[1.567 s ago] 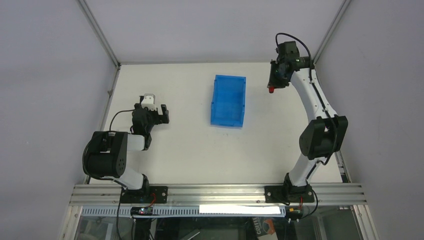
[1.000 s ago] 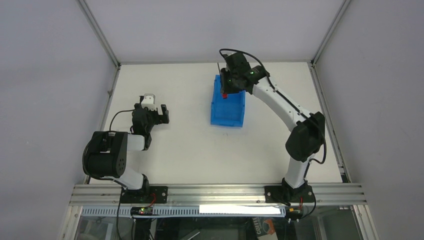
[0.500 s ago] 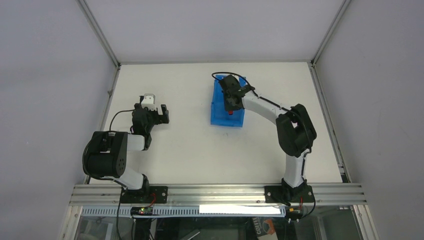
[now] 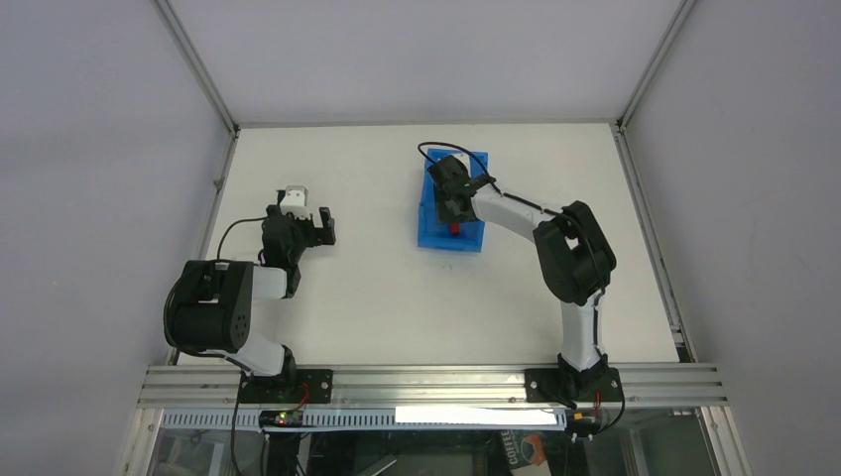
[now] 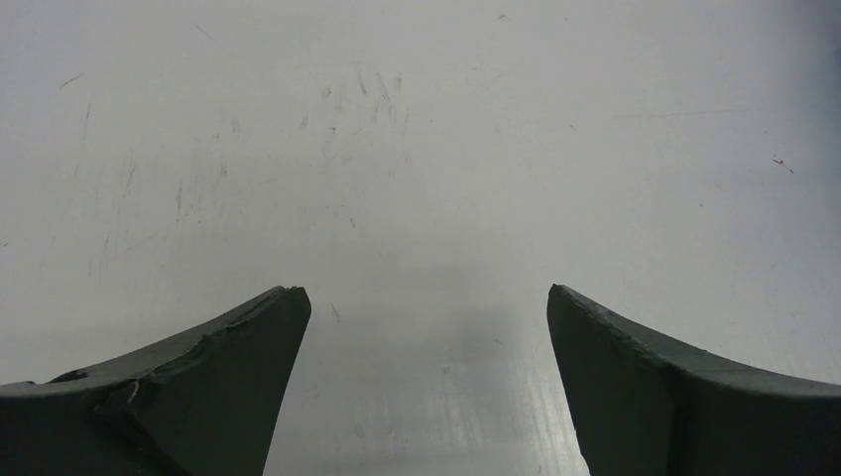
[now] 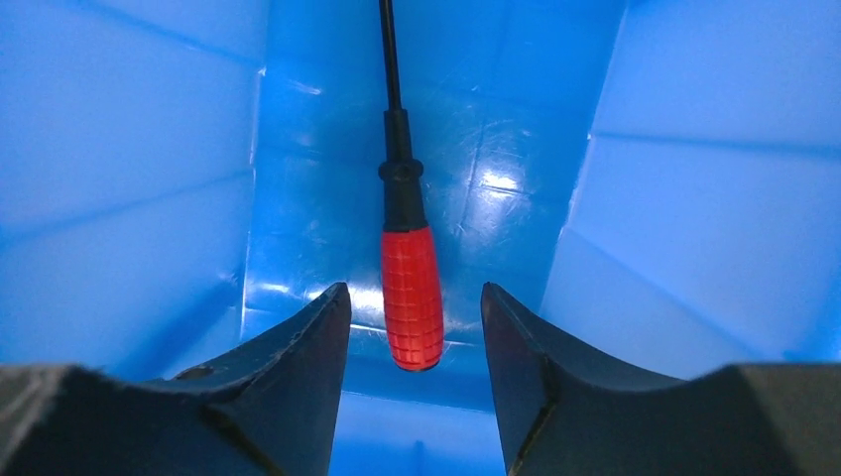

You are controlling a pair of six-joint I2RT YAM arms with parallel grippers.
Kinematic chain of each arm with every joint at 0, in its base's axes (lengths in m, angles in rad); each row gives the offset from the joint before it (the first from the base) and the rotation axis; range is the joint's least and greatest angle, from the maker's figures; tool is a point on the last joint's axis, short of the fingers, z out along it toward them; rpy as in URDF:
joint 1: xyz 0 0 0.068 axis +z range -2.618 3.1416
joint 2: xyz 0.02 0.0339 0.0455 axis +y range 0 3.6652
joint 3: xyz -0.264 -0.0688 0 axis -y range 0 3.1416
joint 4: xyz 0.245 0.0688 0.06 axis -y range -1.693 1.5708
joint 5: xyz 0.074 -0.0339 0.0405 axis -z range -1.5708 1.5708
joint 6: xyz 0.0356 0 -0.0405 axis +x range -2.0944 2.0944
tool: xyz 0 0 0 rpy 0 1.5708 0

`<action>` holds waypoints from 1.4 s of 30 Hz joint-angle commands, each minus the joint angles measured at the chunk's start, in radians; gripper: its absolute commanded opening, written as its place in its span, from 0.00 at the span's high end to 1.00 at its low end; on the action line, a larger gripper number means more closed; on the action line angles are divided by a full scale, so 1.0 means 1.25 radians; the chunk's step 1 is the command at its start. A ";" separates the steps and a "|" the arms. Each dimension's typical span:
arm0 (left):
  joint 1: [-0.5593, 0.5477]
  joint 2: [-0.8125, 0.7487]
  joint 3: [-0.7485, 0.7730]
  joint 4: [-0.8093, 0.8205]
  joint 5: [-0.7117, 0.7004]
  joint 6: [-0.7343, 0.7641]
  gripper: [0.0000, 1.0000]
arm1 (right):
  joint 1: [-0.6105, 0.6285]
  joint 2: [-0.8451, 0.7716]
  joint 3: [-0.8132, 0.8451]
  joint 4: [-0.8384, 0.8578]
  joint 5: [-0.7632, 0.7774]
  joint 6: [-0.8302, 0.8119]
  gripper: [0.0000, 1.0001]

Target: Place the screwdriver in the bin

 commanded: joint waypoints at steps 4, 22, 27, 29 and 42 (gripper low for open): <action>0.005 -0.019 -0.002 0.024 0.017 -0.015 0.01 | 0.010 -0.091 0.040 0.013 0.038 0.001 0.42; 0.006 -0.019 -0.002 0.024 0.017 -0.015 0.01 | -0.213 -0.350 -0.080 -0.019 -0.022 -0.089 0.01; 0.005 -0.019 -0.002 0.024 0.016 -0.016 0.01 | -0.355 -0.399 -0.155 -0.011 -0.045 -0.122 0.01; 0.005 -0.019 -0.001 0.024 0.017 -0.016 0.01 | -0.408 -0.415 -0.181 0.002 -0.060 -0.129 0.01; 0.005 -0.019 -0.002 0.024 0.017 -0.015 0.01 | -0.540 -0.469 -0.277 0.077 -0.171 -0.125 0.01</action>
